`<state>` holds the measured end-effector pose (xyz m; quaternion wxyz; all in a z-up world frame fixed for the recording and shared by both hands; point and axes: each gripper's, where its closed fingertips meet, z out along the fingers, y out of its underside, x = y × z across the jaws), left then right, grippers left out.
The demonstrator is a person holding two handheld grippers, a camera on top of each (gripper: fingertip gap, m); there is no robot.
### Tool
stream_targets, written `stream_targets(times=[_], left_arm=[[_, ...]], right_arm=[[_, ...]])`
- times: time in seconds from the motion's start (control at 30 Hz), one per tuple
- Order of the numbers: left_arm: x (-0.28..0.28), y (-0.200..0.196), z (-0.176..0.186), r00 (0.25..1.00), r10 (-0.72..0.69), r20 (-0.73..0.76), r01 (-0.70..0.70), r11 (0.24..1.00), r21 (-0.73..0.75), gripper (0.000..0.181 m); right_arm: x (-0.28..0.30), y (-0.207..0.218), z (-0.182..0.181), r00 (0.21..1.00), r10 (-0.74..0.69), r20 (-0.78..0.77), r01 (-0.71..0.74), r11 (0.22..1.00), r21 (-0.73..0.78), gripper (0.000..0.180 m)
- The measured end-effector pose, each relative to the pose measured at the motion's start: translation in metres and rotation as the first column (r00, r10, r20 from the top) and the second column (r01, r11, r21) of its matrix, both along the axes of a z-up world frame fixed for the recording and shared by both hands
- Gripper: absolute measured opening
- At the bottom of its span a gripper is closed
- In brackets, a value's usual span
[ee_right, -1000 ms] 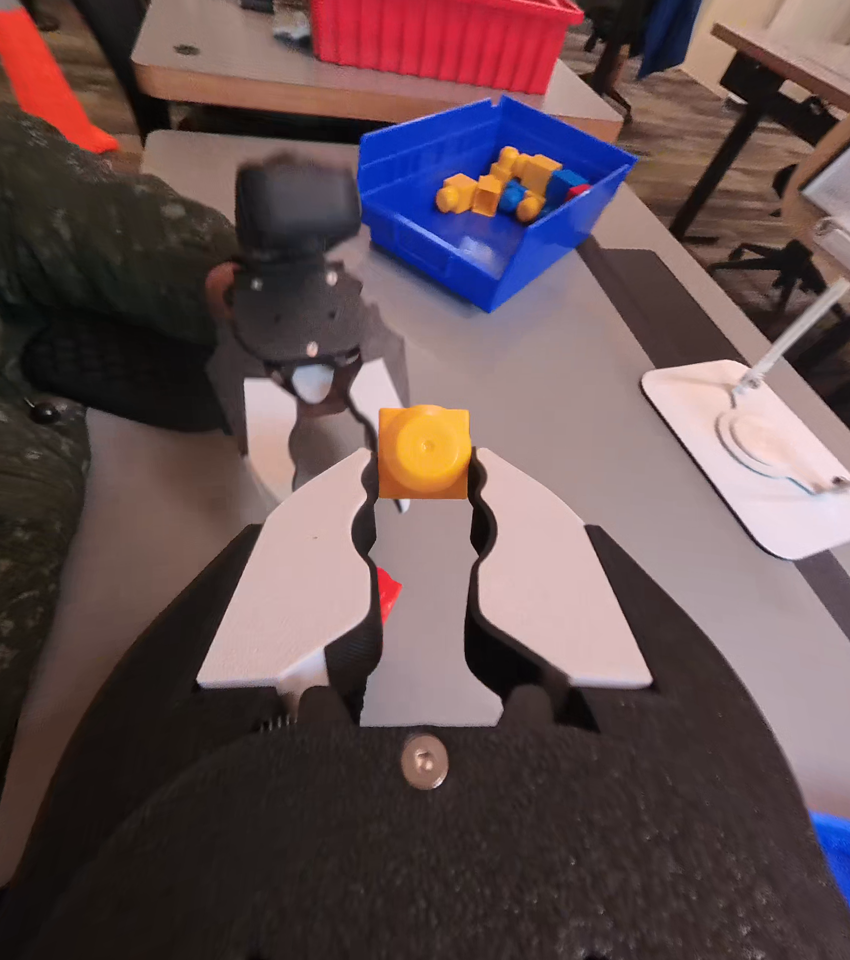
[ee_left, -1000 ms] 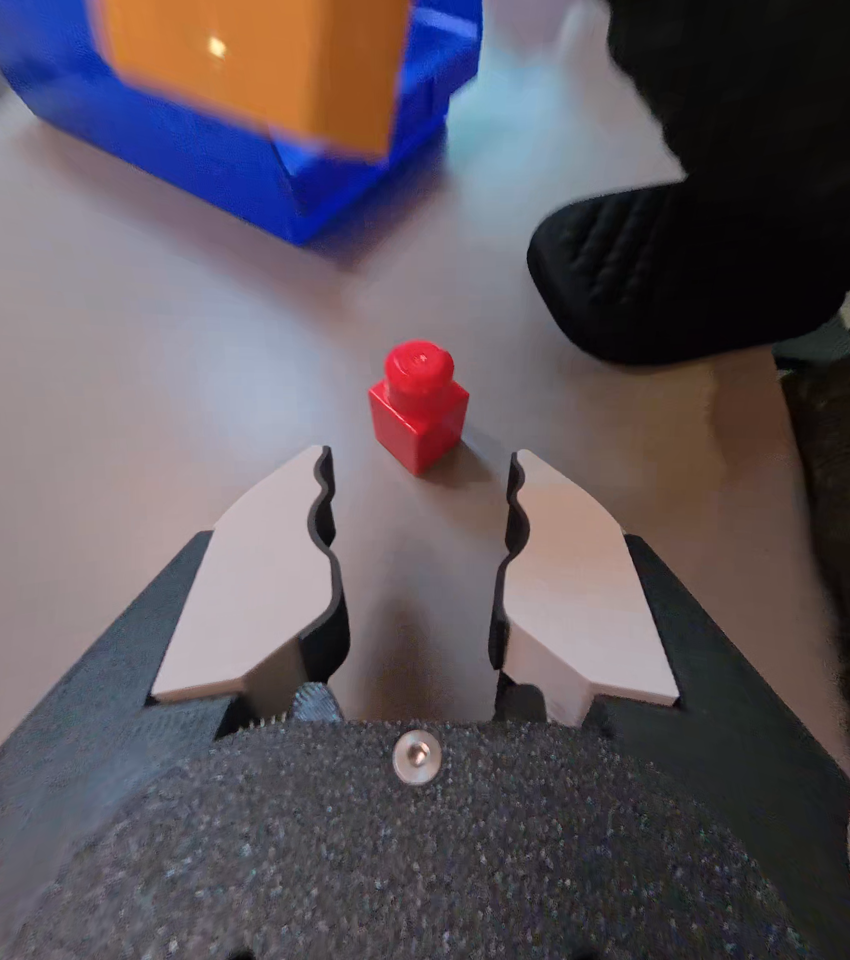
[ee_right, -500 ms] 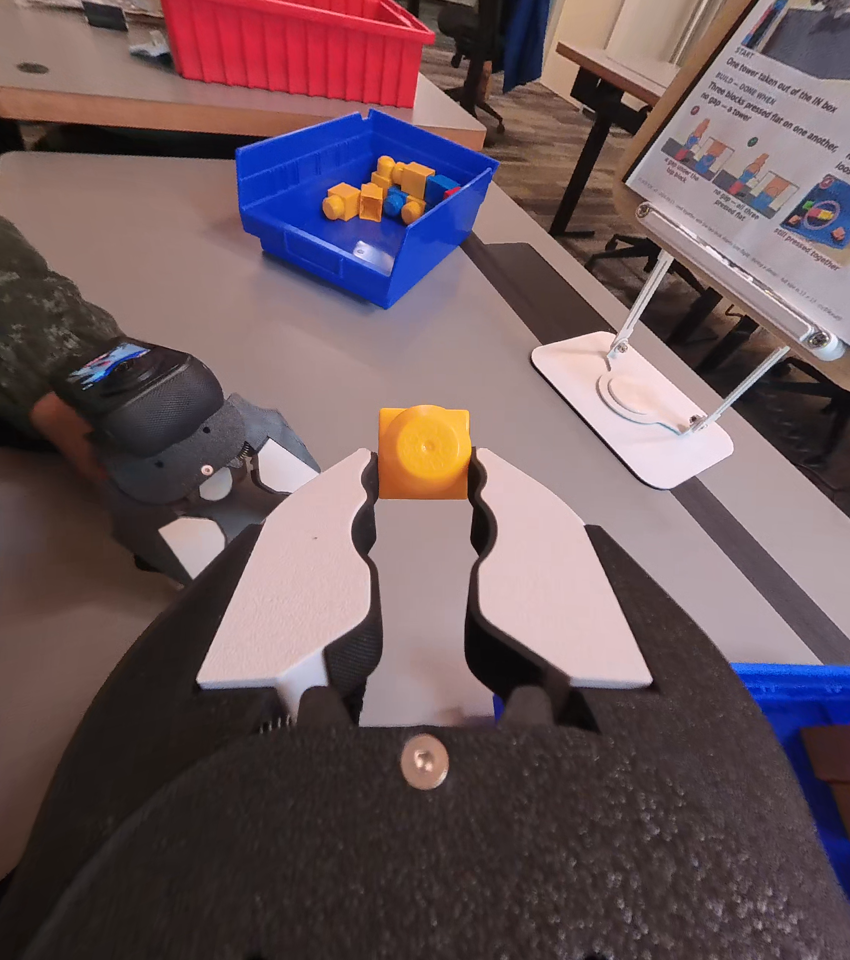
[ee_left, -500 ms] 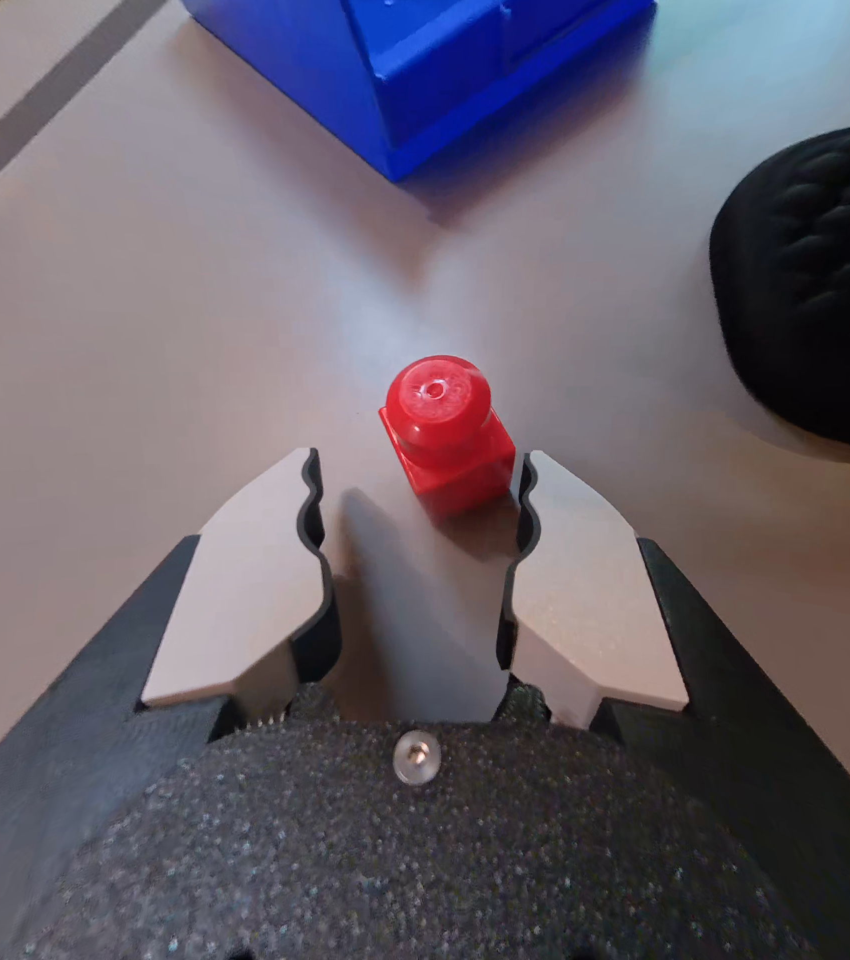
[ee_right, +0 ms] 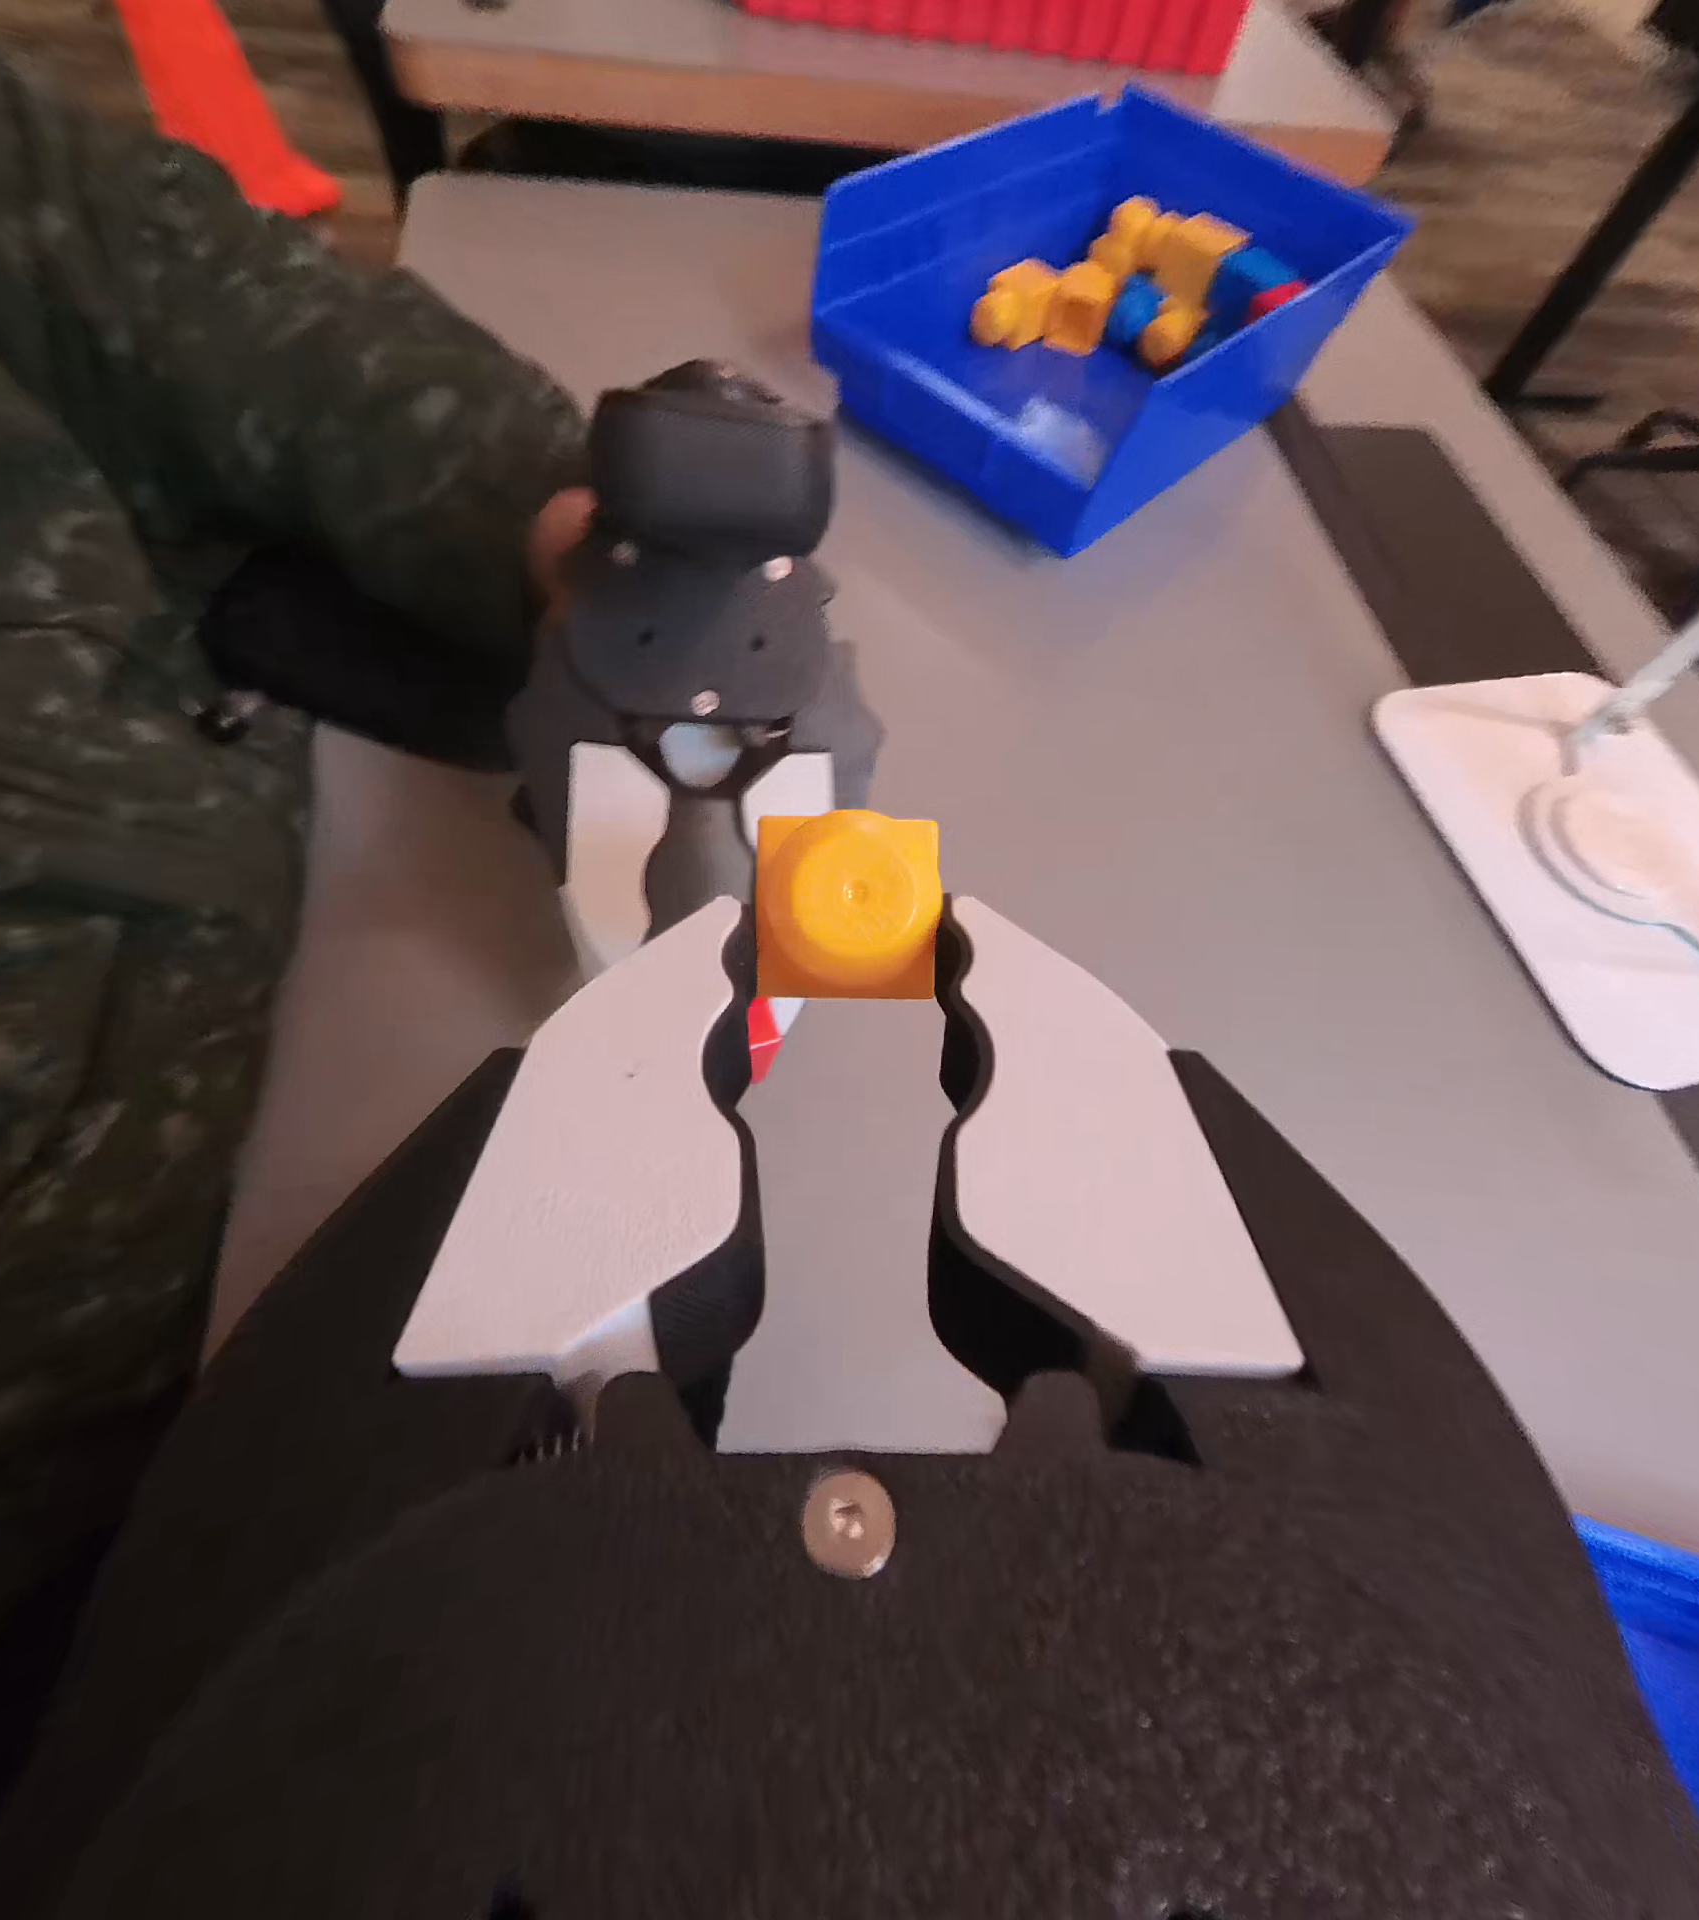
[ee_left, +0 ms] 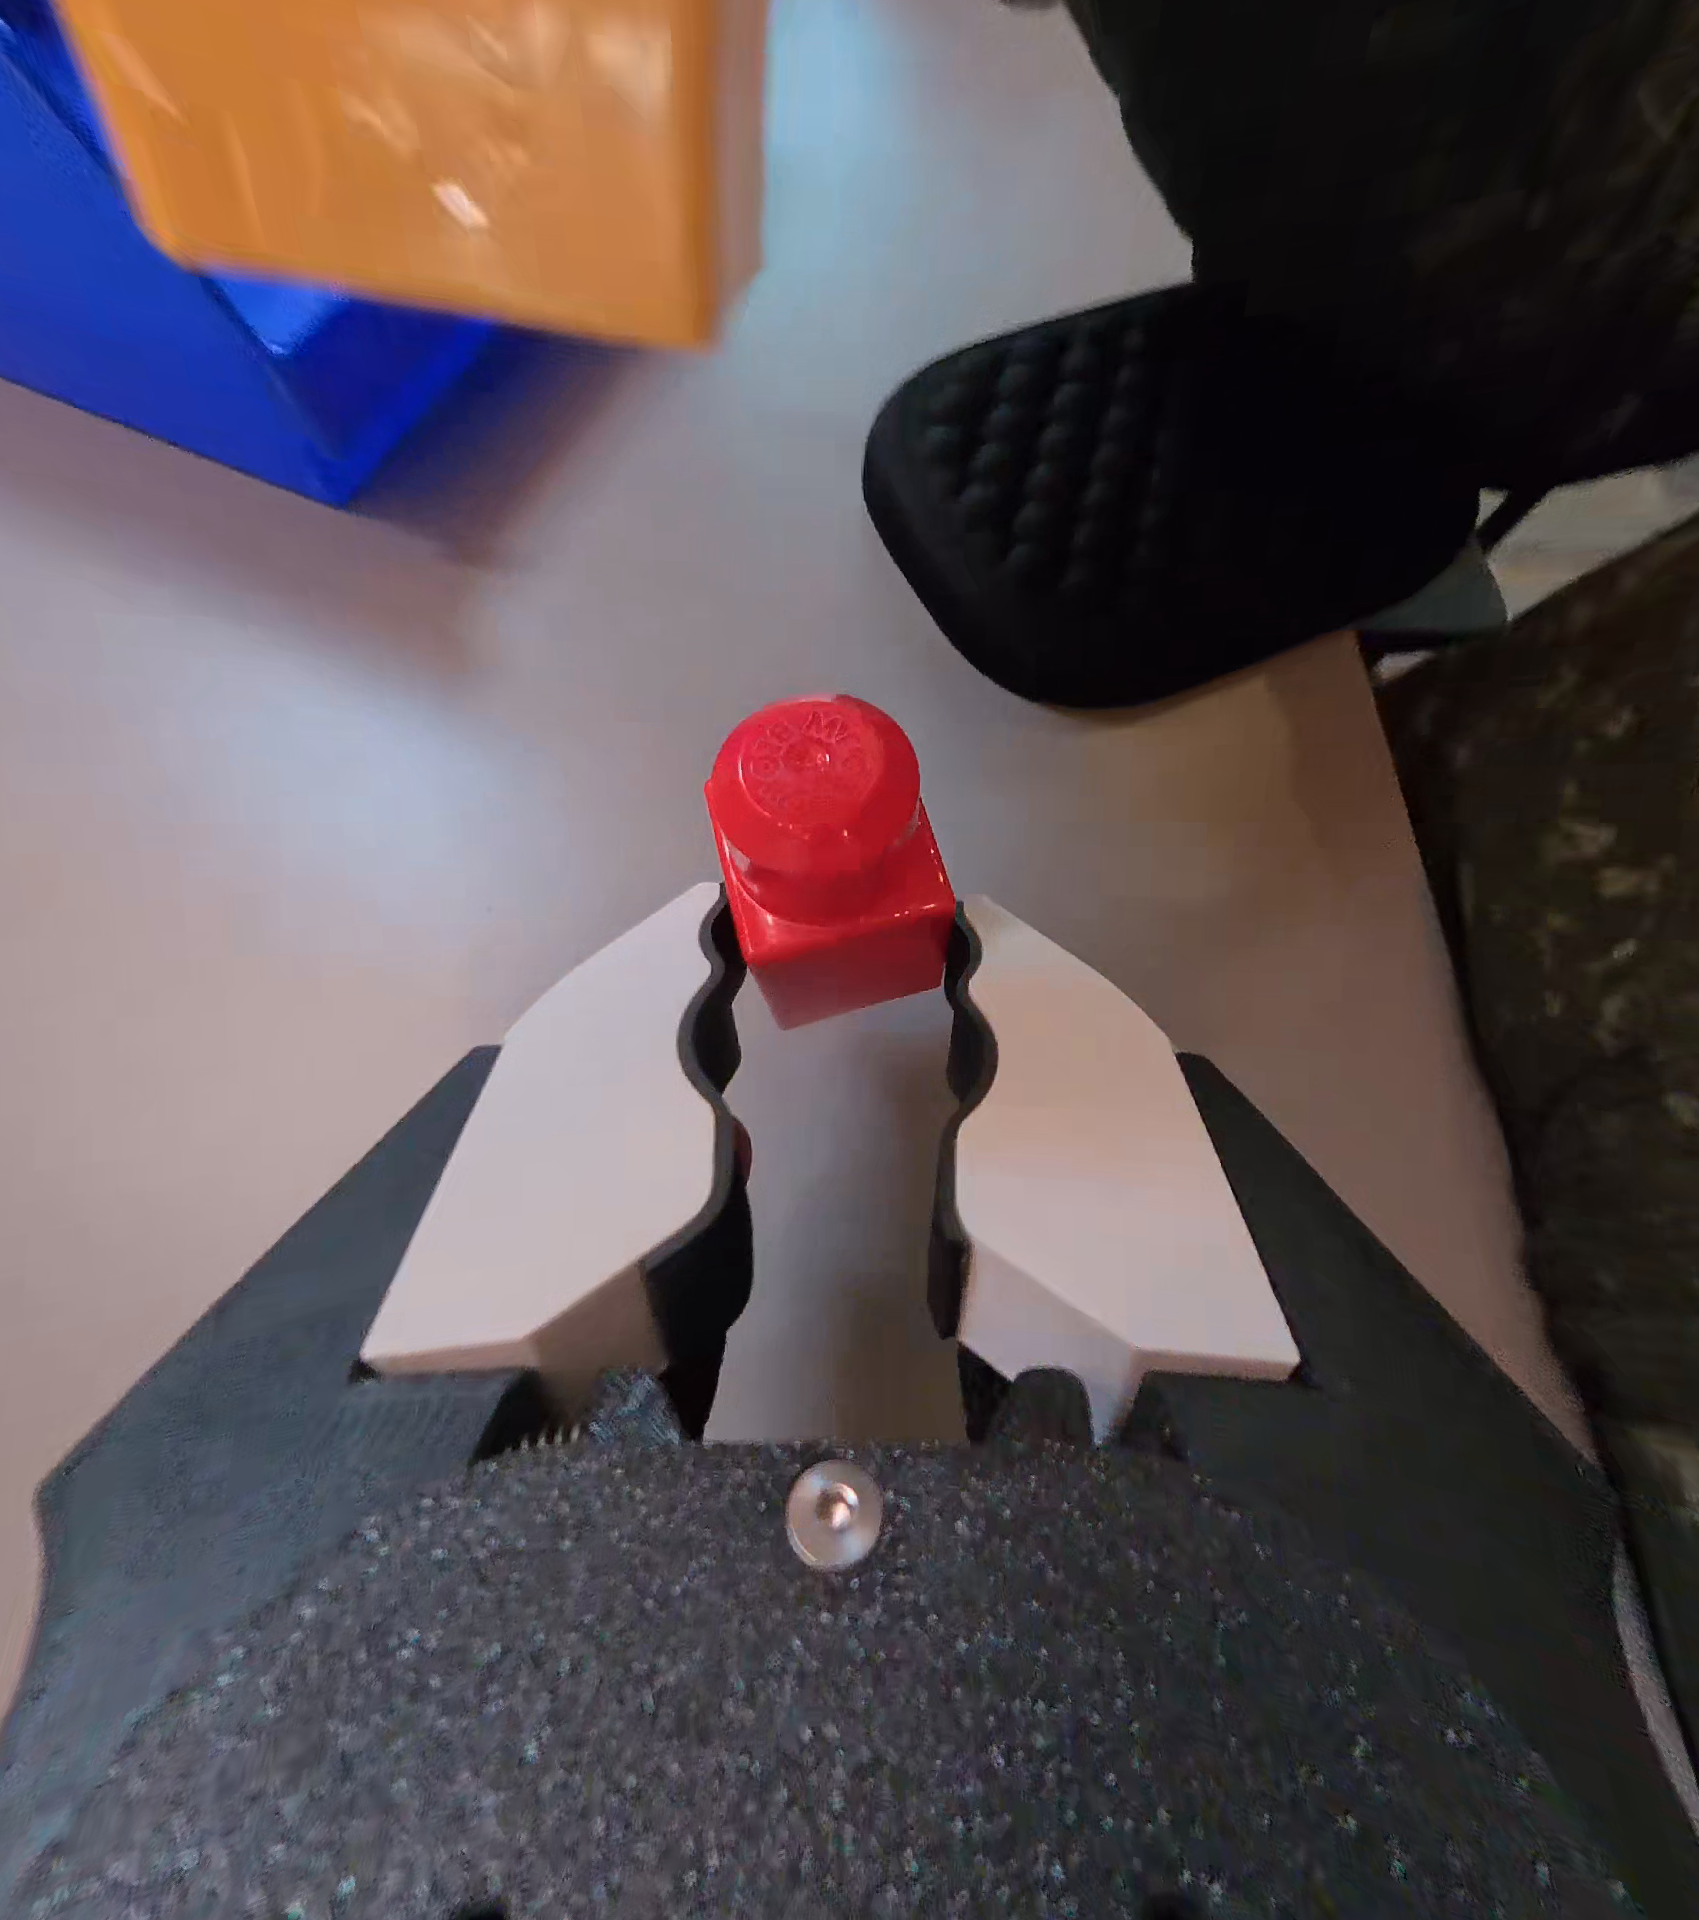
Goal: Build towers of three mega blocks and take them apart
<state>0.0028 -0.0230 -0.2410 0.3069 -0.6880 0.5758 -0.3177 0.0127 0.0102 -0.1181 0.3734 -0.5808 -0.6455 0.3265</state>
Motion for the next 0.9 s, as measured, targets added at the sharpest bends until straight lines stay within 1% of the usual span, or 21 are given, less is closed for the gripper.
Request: stream_targets(times=[0.07,0.13,0.23,0.33,0.37,0.47,0.53,0.67,0.8,0.9], left_arm=[[-0.005,-0.004,-0.002,0.998,-0.034,-0.054,0.034,0.999,0.008,0.037],[-0.007,-0.008,-0.001,0.996,-0.053,-0.073,0.053,0.999,0.008,0.037],[-0.009,-0.012,0.002,0.994,-0.075,-0.082,0.077,0.997,0.024,0.037],[-0.009,-0.015,0.006,0.995,-0.081,-0.053,0.082,0.997,0.008,0.037],[-0.01,-0.016,0.003,0.994,-0.086,-0.068,0.086,0.996,0.006,0.037],[-0.01,-0.021,0.004,0.995,-0.097,-0.038,0.096,0.995,-0.013,0.037],[-0.009,-0.03,0.007,0.99,-0.138,-0.012,0.137,0.989,-0.056,0.037],[-0.007,-0.032,0.004,0.991,-0.133,-0.015,0.13,0.986,-0.106,0.037],[-0.008,-0.033,0.002,0.993,-0.119,-0.026,0.115,0.986,-0.122,0.036],[-0.008,-0.038,-0.003,0.989,-0.142,-0.037,0.136,0.983,-0.126,0.036]], right_arm=[[-0.005,-0.014,-0.007,0.997,0.059,0.057,-0.057,0.998,-0.042,0.033],[-0.01,-0.021,-0.02,0.987,0.091,0.136,-0.083,0.994,-0.065,0.033],[-0.015,-0.03,-0.041,0.959,0.144,0.246,-0.122,0.987,-0.101,0.033],[-0.02,-0.038,-0.052,0.935,0.193,0.299,-0.158,0.978,-0.138,0.033],[-0.021,-0.04,-0.055,0.927,0.204,0.316,-0.167,0.976,-0.142,0.033],[-0.023,-0.042,-0.057,0.918,0.219,0.33,-0.177,0.972,-0.152,0.033],[-0.022,-0.049,-0.057,0.912,0.252,0.325,-0.205,0.964,-0.171,0.033],[-0.022,-0.052,-0.062,0.887,0.246,0.392,-0.207,0.968,-0.139,0.033],[-0.022,-0.052,-0.065,0.877,0.243,0.415,-0.199,0.969,-0.147,0.033],[-0.022,-0.055,-0.07,0.866,0.264,0.426,-0.213,0.963,-0.164,0.033]])
